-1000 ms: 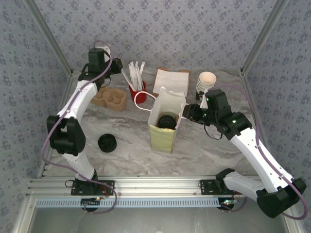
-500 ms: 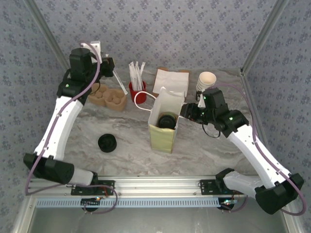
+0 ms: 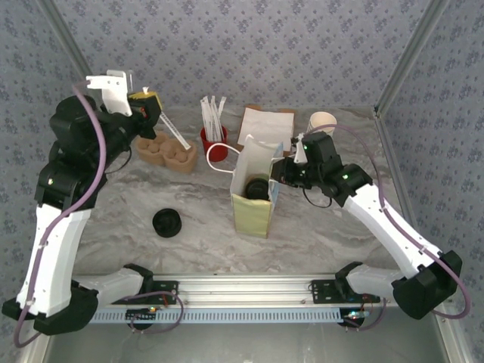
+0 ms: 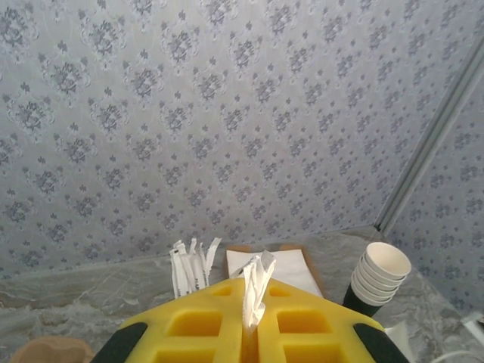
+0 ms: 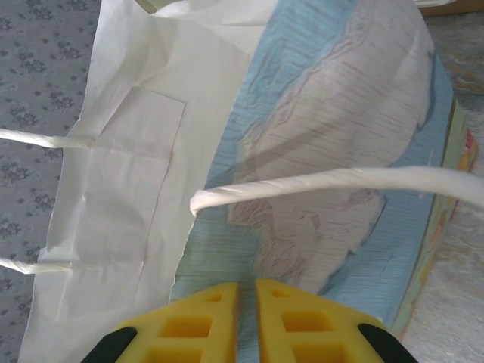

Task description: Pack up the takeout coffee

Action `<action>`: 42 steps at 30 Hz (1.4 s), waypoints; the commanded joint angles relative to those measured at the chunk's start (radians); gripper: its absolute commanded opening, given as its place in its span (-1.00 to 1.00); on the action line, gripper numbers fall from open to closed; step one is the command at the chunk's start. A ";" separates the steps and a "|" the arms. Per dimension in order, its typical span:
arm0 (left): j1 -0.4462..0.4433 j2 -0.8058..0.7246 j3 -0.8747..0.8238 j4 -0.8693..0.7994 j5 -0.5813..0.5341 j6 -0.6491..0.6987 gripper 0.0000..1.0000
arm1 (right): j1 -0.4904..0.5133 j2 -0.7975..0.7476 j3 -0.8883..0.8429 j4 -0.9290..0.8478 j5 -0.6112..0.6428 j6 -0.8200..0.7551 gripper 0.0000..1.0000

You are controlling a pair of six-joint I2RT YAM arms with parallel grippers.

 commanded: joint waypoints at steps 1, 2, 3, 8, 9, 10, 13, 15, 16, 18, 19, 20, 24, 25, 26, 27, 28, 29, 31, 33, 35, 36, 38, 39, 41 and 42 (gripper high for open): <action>-0.034 -0.010 0.042 -0.061 -0.009 0.016 -0.78 | 0.029 0.016 0.028 0.046 -0.031 0.009 -0.68; -0.049 -0.015 0.048 -0.064 -0.007 0.015 -0.78 | 0.038 0.022 0.060 0.053 -0.033 0.009 -0.68; -0.067 -0.017 0.053 -0.064 -0.007 0.016 -0.78 | 0.048 0.028 0.067 0.055 -0.034 0.011 -0.68; -0.140 -0.018 0.076 -0.067 -0.024 0.030 -0.78 | 0.088 0.045 0.078 0.077 -0.028 0.021 -0.68; -0.151 -0.017 0.078 -0.064 -0.028 0.032 -0.78 | 0.092 0.050 0.080 0.079 -0.029 0.023 -0.68; -0.160 -0.017 0.079 -0.060 -0.029 0.033 -0.78 | 0.096 0.053 0.080 0.081 -0.029 0.025 -0.68; -0.198 -0.004 0.080 -0.041 -0.029 0.038 -0.78 | 0.102 0.056 0.080 0.080 -0.024 0.031 -0.68; -0.233 0.011 0.085 -0.034 -0.031 0.044 -0.78 | 0.103 0.056 0.078 0.083 -0.024 0.031 -0.68; -0.250 0.019 0.087 -0.030 -0.038 0.048 -0.78 | 0.104 0.057 0.078 0.083 -0.024 0.031 -0.68; -0.291 0.036 0.086 -0.030 -0.061 0.062 -0.78 | 0.105 0.058 0.080 0.083 -0.025 0.030 -0.69; -0.306 0.046 0.086 -0.008 -0.066 0.065 -0.78 | 0.105 0.057 0.080 0.081 -0.026 0.030 -0.69; -0.323 0.057 0.087 0.003 -0.071 0.071 -0.78 | 0.105 0.056 0.081 0.077 -0.026 0.027 -0.69; -0.405 0.106 0.081 0.007 -0.135 0.096 -0.78 | 0.105 0.042 0.090 0.052 -0.018 0.028 -0.67; -0.422 0.115 0.077 0.010 -0.149 0.101 -0.78 | 0.104 0.037 0.093 0.046 -0.015 0.026 -0.64; -0.435 0.123 0.066 0.017 -0.156 0.102 -0.78 | 0.104 0.032 0.099 0.035 -0.008 0.026 -0.62; -0.442 0.128 0.053 0.029 -0.157 0.099 -0.78 | 0.105 0.029 0.104 0.021 0.000 0.025 -0.59; -0.447 0.130 0.041 0.040 -0.159 0.096 -0.78 | 0.105 0.025 0.107 0.011 0.005 0.022 -0.57; -0.447 0.133 0.026 0.050 -0.159 0.089 -0.78 | 0.104 0.020 0.112 0.002 0.009 0.018 -0.54; -0.451 0.139 0.004 0.059 -0.158 0.077 -0.78 | 0.103 0.007 0.114 -0.014 0.022 0.015 -0.49; -0.457 0.141 -0.016 0.062 -0.150 0.062 -0.78 | 0.100 -0.009 0.114 -0.028 0.034 0.012 -0.43; -0.467 0.134 -0.046 0.069 -0.151 0.050 -0.78 | 0.093 -0.023 0.116 -0.029 0.043 0.010 -0.37; -0.472 0.127 -0.066 0.077 -0.151 0.042 -0.78 | 0.089 -0.028 0.118 -0.041 0.046 0.009 -0.34; -0.482 0.115 -0.111 0.088 -0.144 0.026 -0.78 | 0.083 -0.034 0.127 -0.064 0.048 0.006 -0.26; -0.489 0.108 -0.136 0.092 -0.141 0.019 -0.78 | 0.081 -0.036 0.134 -0.071 0.048 0.002 -0.22; -0.493 0.095 -0.177 0.091 -0.142 0.004 -0.78 | 0.082 -0.036 0.148 -0.085 0.057 -0.003 -0.14; -0.495 0.081 -0.206 0.101 -0.144 -0.006 -0.78 | 0.082 -0.035 0.153 -0.092 0.065 -0.005 -0.09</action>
